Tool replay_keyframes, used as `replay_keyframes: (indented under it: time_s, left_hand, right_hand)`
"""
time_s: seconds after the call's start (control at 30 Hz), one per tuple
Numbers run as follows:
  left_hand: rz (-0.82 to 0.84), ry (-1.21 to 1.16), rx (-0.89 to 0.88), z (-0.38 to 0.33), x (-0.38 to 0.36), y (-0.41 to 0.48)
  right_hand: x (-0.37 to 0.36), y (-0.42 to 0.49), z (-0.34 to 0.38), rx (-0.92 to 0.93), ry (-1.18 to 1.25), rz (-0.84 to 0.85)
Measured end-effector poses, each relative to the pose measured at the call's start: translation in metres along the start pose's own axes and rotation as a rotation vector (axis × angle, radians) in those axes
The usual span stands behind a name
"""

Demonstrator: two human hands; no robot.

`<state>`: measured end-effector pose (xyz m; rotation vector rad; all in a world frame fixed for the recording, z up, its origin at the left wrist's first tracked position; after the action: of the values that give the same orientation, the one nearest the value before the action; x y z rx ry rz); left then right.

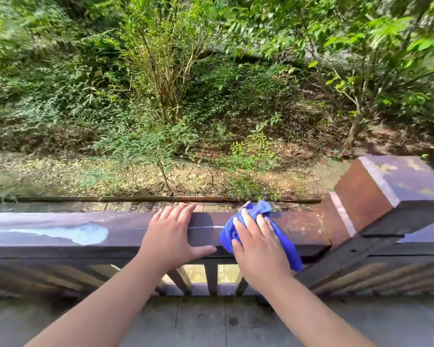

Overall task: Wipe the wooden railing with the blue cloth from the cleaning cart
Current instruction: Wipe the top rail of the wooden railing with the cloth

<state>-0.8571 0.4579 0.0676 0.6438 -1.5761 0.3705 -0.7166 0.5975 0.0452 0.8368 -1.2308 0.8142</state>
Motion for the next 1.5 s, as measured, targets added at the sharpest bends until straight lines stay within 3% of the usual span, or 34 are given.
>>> replay_keyframes:
  time_s: [0.27,0.43,0.67,0.8,1.17,1.5]
  left_hand:
    - [-0.022,0.003,-0.03,0.05,0.007,-0.022]
    - [0.002,0.03,-0.005,0.069,0.012,-0.027]
    - [0.115,0.065,0.036,0.105,0.02,-0.035]
    - [0.171,0.038,0.035,0.127,0.018,-0.041]
    - [0.078,-0.024,0.004,0.132,0.003,-0.047]
    - [0.128,-0.019,-0.034,0.132,0.001,-0.043]
  right_hand:
    - [-0.015,0.01,0.098,0.143,0.021,0.053]
    - [-0.017,0.012,0.098,0.146,0.036,0.061]
    - [0.002,0.006,0.045,-0.09,0.036,0.011]
    - [0.008,0.007,0.068,-0.122,-0.007,-0.042]
    - [-0.017,0.02,0.176,0.041,-0.042,0.053]
    - [-0.021,0.021,0.219,0.117,0.049,0.051]
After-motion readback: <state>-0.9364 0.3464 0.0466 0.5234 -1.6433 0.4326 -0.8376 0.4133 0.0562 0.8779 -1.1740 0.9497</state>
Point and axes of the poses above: each hand's wrist, its own y-axis towards the middle knuckle, its own x-axis out of the back of the hand, z = x × y, the point moved 9 cm from there along y, towards the middle knuckle, and after that the axes turned 4 degrees about -x, right-handed, at the moved point
